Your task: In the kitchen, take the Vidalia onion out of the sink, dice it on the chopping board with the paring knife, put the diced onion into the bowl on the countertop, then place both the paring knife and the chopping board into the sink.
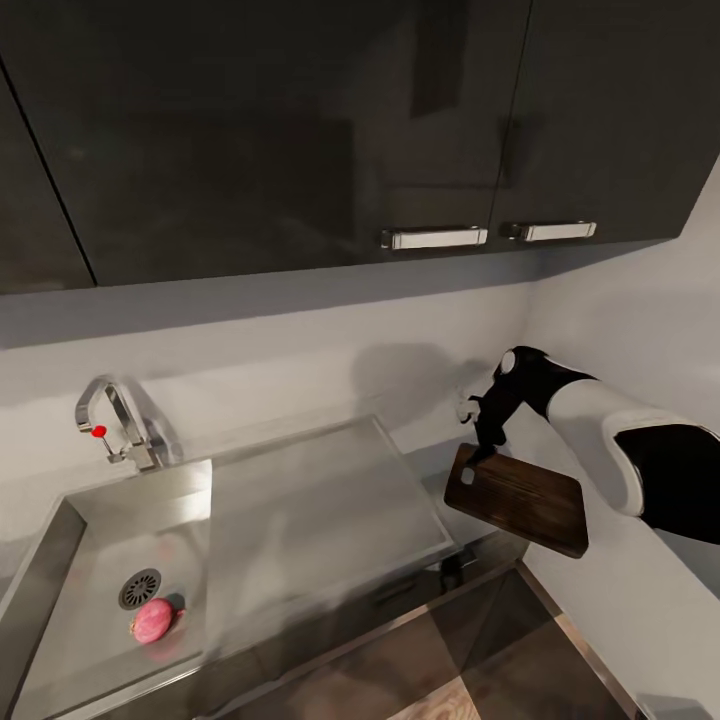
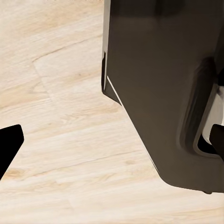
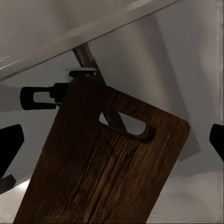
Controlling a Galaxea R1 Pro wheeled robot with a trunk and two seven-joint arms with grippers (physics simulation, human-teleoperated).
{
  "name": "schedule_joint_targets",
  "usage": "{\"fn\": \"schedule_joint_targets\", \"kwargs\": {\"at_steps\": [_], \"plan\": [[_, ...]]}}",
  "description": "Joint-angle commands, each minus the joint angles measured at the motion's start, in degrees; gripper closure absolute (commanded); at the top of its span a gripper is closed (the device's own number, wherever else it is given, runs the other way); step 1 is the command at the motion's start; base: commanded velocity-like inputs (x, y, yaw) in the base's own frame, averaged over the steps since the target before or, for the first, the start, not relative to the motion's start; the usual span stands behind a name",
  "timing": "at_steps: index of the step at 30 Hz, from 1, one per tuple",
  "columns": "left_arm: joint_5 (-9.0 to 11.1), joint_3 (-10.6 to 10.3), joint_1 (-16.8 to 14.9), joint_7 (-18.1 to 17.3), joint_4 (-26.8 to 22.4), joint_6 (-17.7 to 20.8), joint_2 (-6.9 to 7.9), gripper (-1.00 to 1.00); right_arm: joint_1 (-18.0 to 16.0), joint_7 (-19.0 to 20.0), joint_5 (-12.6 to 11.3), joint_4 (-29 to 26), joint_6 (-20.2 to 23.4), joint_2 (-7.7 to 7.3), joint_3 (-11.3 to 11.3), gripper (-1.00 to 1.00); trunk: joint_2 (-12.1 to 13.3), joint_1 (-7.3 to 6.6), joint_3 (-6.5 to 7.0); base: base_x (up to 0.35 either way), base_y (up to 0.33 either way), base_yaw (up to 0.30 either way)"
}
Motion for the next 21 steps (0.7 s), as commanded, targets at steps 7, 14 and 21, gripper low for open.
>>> {"fn": "schedule_joint_targets", "kwargs": {"at_steps": [7,14,21], "plan": [[0.3,0.1,0.0,-0.1,0.1,-0.3,0.0,-1.0,0.0,0.6,-0.2,-5.6,-0.4,-2.59,0.4,-1.0,-0.1,0.04,-0.11,0.0,0.0,0.0],[0.3,0.1,0.0,-0.1,0.1,-0.3,0.0,-1.0,0.0,0.7,-0.3,-6.3,-0.4,-3.55,0.4,-1.0,-0.1,0.04,-0.11,0.0,0.0,0.0],[0.3,0.1,0.0,-0.1,0.1,-0.3,0.0,-1.0,0.0,-0.3,-0.6,-6.3,-0.2,-3.09,0.3,-1.0,-0.1,0.04,-0.11,0.0,0.0,0.0]]}}
